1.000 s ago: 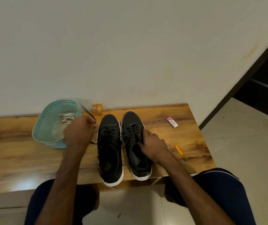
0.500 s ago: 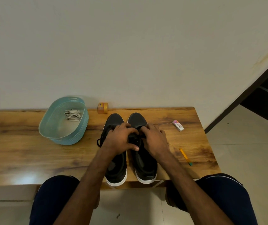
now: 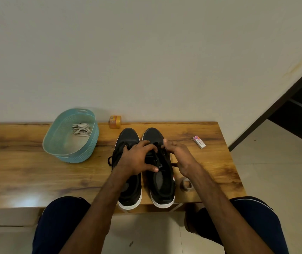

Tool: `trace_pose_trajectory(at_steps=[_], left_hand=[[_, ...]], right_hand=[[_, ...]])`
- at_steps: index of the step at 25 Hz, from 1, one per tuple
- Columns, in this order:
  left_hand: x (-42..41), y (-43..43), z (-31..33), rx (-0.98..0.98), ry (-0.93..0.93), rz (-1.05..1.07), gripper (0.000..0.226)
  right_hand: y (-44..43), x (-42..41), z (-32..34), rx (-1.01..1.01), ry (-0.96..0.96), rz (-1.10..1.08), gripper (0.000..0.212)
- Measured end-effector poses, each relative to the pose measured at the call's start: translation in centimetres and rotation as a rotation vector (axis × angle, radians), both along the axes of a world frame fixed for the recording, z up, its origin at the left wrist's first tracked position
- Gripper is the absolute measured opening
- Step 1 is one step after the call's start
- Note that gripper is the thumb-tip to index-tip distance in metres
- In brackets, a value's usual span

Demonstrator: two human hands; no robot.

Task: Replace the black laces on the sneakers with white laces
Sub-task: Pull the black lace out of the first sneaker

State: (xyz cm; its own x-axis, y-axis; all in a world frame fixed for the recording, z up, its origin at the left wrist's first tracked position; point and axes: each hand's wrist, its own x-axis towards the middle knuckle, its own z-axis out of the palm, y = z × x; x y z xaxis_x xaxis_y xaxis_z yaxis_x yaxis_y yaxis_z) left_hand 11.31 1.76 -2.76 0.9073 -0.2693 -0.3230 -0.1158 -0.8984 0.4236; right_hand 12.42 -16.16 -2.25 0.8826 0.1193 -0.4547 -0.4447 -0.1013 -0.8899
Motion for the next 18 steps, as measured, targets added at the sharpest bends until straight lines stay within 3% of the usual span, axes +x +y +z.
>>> trace_pose_trajectory(at_steps=[3,5,9,14,18], left_hand=[[-0.1,0.0,0.2,-0.046,-0.006,0.015,0.066],[0.0,0.1,0.3,-0.073,0.007,0.024,0.069],[0.1,0.3,0.3,-0.155,0.031,0.017,0.065],[-0.3,0.6,0.4,-0.075,-0.04,0.024,0.061],[-0.4,0.5,0.1,-0.037,-0.08,0.025,0.062]], right_hand=[[-0.3,0.3,-0.5,-0.734,-0.523,0.2,0.015],[-0.2,0.5,-0.3,-0.847,-0.668,0.378,0.016],[0.2,0.4,-0.5,-0.943,-0.578,0.617,0.026],[0.2,0.4,-0.6,-0.858,-0.548,0.517,0.013],[-2.4,1.6,0.6,-0.271,-0.255,-0.234,0.02]])
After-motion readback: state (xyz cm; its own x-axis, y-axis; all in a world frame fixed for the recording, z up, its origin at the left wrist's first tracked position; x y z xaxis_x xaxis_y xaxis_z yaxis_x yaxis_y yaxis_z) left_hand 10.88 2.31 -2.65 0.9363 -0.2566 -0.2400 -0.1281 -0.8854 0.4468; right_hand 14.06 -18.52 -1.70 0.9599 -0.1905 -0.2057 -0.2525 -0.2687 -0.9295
